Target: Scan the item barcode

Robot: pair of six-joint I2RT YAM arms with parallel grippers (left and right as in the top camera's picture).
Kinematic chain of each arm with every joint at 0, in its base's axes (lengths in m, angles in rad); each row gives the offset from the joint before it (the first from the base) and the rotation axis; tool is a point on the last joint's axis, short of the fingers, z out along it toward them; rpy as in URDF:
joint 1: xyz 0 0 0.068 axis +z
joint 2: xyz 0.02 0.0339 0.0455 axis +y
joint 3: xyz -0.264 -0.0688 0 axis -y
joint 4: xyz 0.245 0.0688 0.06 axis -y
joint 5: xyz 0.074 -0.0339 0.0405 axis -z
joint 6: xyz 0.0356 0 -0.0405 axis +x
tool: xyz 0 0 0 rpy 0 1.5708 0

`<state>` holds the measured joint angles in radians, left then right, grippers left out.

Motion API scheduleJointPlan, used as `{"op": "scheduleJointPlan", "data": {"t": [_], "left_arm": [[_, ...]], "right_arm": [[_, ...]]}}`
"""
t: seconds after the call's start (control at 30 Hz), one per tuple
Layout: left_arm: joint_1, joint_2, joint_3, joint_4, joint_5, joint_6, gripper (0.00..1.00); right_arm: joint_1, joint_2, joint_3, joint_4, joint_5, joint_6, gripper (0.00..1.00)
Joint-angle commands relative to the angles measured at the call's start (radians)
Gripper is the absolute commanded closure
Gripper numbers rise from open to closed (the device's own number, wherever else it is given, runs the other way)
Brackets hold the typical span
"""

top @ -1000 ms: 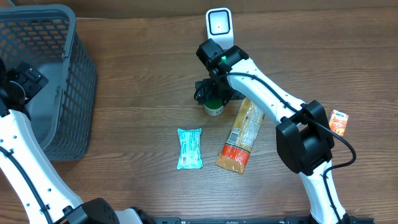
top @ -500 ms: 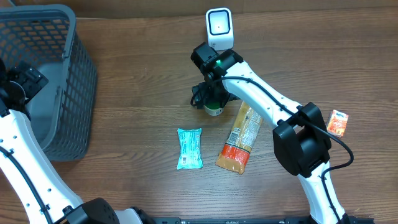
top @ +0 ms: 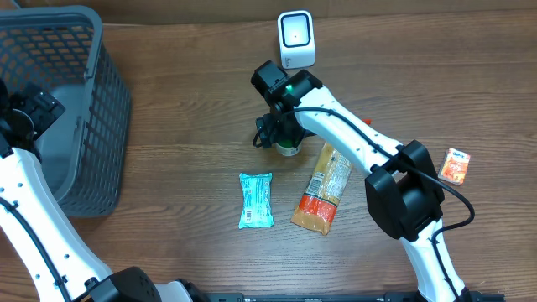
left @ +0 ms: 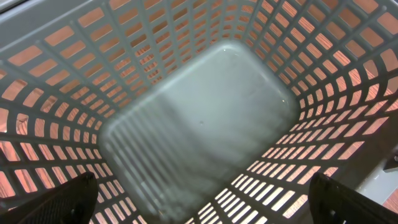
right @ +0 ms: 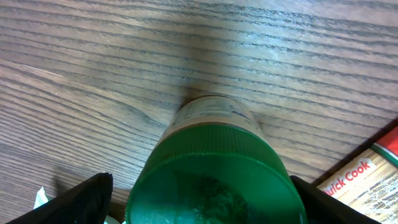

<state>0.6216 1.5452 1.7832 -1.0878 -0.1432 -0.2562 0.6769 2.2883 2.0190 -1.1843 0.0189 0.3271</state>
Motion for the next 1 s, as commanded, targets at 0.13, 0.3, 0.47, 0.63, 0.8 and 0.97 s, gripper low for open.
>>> {"op": "scheduleJointPlan", "data": {"t": [0.13, 0.3, 0.47, 0.63, 0.8, 0.97], "left_arm": [[-0.007, 0.005, 0.024, -0.001, -0.005, -0.013, 0.00], [-0.007, 0.005, 0.024, -0.001, -0.005, -0.013, 0.00], [-0.007, 0.005, 0.024, -0.001, -0.005, -0.013, 0.01], [-0.007, 0.005, 0.024, -0.001, -0.005, -0.013, 0.00], [-0.007, 0.005, 0.024, -0.001, -0.006, -0.013, 0.00], [-0.006, 0.005, 0.024, -0.001, -0.005, -0.013, 0.00]], "right_arm": [[0.003, 0.013, -0.004, 0.005, 0.018, 0.035, 0.10], [0.003, 0.013, -0.004, -0.003, 0.018, 0.035, 0.10], [0.003, 0.015, -0.004, -0.010, 0.018, 0.035, 0.10], [0.003, 0.021, -0.004, -0.010, 0.018, 0.035, 0.10], [0.003, 0.048, -0.004, -0.005, 0.018, 0.035, 0.09], [0.003, 0.077, -0.004, 0.004, 0.018, 0.035, 0.09]]}}
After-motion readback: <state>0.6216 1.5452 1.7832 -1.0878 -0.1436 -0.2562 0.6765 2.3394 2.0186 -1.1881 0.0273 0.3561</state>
